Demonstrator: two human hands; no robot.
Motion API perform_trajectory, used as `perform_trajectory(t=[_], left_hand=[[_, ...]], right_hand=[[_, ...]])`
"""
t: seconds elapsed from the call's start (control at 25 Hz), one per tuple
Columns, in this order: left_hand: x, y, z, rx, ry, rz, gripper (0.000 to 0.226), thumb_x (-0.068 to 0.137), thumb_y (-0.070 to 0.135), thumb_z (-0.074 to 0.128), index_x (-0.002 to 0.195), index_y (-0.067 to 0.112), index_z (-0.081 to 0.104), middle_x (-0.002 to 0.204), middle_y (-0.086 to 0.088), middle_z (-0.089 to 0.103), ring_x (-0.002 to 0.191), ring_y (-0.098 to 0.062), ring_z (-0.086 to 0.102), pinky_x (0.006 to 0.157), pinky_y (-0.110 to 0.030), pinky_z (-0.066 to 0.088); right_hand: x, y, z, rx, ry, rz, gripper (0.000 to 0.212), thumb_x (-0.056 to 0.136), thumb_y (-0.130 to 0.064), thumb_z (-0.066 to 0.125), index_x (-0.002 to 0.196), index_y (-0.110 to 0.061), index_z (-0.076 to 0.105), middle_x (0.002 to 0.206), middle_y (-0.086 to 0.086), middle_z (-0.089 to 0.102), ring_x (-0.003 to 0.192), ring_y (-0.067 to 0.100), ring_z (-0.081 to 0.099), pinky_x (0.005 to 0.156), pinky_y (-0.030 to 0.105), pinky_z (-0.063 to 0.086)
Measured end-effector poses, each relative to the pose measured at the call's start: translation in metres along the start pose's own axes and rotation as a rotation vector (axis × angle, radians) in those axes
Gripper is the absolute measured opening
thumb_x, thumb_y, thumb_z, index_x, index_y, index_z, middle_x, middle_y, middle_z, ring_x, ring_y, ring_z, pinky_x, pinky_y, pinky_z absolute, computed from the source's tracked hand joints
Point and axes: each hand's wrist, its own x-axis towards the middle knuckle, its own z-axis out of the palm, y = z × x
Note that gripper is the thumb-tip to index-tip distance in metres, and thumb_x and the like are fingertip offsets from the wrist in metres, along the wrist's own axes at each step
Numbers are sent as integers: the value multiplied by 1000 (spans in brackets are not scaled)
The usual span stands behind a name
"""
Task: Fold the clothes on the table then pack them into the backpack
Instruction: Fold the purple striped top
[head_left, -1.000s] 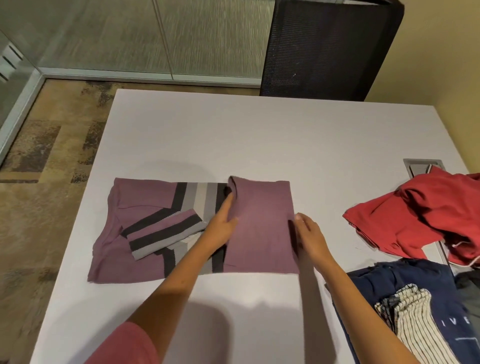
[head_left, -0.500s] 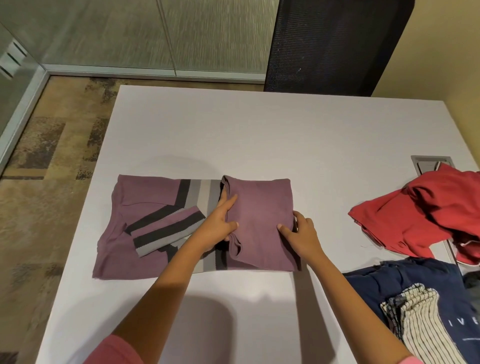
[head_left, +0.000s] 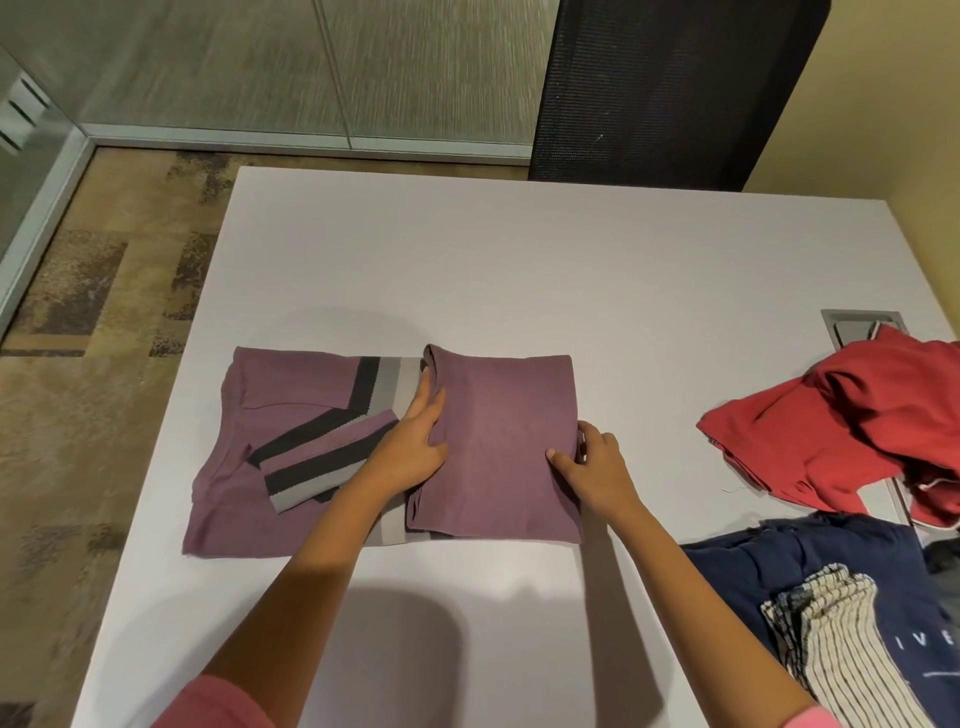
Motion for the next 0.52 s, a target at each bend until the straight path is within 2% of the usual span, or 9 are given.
perform_trajectory(t=[0.12,0.2,0.32,0.4,0.44,0.52], left_hand=[[-4,-13,-2,78,15,-5,86,94,6,49,143,42,-11,152,21,-22,128,5,20,87,-6,40],[-7,-26,-3,171,-24,-65,85,95,12,50,148,36,-12,154,15,-23,135,-4,23,97,-18,43],[-8,-36,-2,310,-46,-144,79,99,20,48,152,27,-9,158,5,-20,142,-20,24,108,-31,36],[-12,-30,2,491,15,-226,72,99,31,48,154,26,1,161,-1,-11,135,-28,37,100,-37,44],[-16,-26,6,616,96,-257,70,97,36,50,154,26,9,161,-6,-3,128,-31,44,94,-40,48],[-25,-24,13,844,285,-229,71,87,47,64,148,27,33,156,-15,23,114,-33,53,79,-40,52]], right_hand=[[0,1,1,-20,-5,-8,46,90,-35,61,130,-16,47,112,5,43,93,19,51,84,27,40],[0,1,3,-25,-14,-15,46,90,-35,61,129,-16,47,112,5,44,93,19,52,84,27,41],[4,2,7,63,-3,5,44,89,-36,62,126,-13,51,112,3,55,93,19,57,82,29,46],[6,0,8,158,15,90,40,89,-40,62,118,-13,55,106,-1,60,94,20,59,82,30,48],[8,0,8,200,20,138,37,88,-43,62,111,-13,57,101,-1,61,92,20,60,81,31,49],[13,0,8,284,9,196,31,85,-43,66,85,-13,59,82,-1,62,76,19,59,69,32,48]])
